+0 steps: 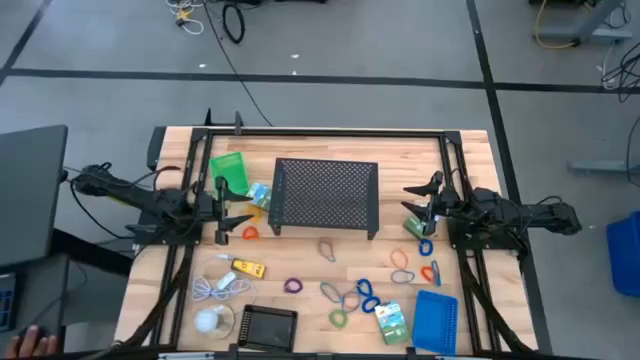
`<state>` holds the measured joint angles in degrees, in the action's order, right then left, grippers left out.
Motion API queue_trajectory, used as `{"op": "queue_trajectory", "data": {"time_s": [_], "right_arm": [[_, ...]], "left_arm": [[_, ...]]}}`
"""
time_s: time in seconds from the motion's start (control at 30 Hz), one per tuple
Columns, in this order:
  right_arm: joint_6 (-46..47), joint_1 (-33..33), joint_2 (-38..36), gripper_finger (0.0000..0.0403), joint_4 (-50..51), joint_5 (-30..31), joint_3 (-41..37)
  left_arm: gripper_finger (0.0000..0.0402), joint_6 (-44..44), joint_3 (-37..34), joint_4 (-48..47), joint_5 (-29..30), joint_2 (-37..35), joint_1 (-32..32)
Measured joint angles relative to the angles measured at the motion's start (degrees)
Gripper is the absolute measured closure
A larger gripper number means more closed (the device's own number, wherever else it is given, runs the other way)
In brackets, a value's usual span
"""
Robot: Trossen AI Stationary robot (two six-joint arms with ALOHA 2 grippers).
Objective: Pick & Place Office Desk Supplies
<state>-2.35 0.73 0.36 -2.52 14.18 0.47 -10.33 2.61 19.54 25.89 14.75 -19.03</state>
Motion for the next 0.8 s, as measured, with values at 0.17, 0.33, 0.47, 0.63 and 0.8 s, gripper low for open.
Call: {"op": "queue_trajectory", "data": {"time_s": [0.17,0.33,0.47,0.63,0.8], "right_arm": [[0.03,-0.02,0.0,0.0195,0.0,0.0,0.0],[0.05,0.0,0.0,0.0195,0.0,0.0,0.0],[0.05,-0.01,0.0,0.0195,0.01,0.02,-0.02],[0.04,-0.02,0.0,0.0195,0.02,0.0,0.0],[0.03,0.0,0.0,0.0195,0.01,0.01,-0.02]], "left_arm": [[0.0178,0.0,0.0,-0.01,0.0,-0.01,-0.02],[0.0178,0.0,0.0,-0.01,0.0,0.0,0.0],[0.0178,0.0,0.0,-0.01,0.0,-0.01,0.0],[0.0178,0.0,0.0,0.0,0.0,0.0,0.0],[0.0178,0.0,0.0,-0.01,0.0,0.0,0.0]]}}
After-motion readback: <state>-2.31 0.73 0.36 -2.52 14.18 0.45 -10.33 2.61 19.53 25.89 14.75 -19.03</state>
